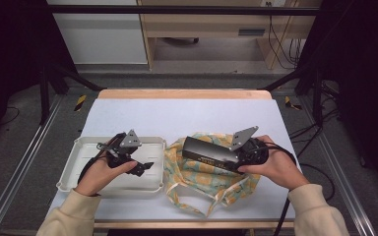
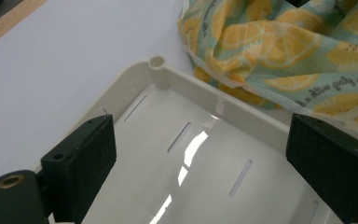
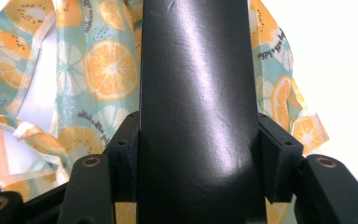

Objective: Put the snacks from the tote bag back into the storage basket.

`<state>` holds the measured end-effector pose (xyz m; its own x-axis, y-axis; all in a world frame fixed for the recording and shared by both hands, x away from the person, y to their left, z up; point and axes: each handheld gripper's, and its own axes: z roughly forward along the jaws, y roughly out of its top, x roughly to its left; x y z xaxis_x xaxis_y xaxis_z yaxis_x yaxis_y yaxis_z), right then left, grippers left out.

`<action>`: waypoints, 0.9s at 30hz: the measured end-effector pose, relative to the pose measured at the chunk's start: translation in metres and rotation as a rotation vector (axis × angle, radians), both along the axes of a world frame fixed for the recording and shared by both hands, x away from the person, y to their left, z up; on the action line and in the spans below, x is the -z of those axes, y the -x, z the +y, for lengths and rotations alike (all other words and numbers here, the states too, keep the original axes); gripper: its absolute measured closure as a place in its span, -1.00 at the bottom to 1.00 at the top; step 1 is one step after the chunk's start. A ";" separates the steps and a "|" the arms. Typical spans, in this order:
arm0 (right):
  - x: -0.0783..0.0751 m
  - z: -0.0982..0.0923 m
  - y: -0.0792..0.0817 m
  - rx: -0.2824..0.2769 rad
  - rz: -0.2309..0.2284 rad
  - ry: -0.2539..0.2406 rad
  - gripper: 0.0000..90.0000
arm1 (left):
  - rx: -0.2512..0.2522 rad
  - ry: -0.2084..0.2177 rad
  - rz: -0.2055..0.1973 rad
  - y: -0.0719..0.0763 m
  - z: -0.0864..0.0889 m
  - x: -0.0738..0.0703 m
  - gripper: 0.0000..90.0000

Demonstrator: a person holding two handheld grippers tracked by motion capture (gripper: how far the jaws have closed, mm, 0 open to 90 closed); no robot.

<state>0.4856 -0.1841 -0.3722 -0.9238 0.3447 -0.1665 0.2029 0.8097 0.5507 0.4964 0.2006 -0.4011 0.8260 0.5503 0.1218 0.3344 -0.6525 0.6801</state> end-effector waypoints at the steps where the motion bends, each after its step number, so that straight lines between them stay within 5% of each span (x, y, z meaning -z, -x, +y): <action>1: -0.001 -0.001 0.001 0.003 0.006 0.003 -0.04 | 0.015 -0.009 0.006 -0.001 -0.002 0.000 -0.81; 6: -0.004 -0.001 0.004 0.013 0.027 0.017 -0.04 | 0.055 -0.027 0.033 -0.005 -0.008 -0.002 -0.81; 10: -0.005 0.000 0.004 0.013 0.021 0.007 -0.04 | 0.096 -0.083 0.050 -0.009 -0.013 -0.007 -0.81; 27: -0.015 0.031 0.001 -0.047 0.063 0.040 -0.04 | 0.230 -0.093 0.102 -0.019 -0.019 -0.044 -0.85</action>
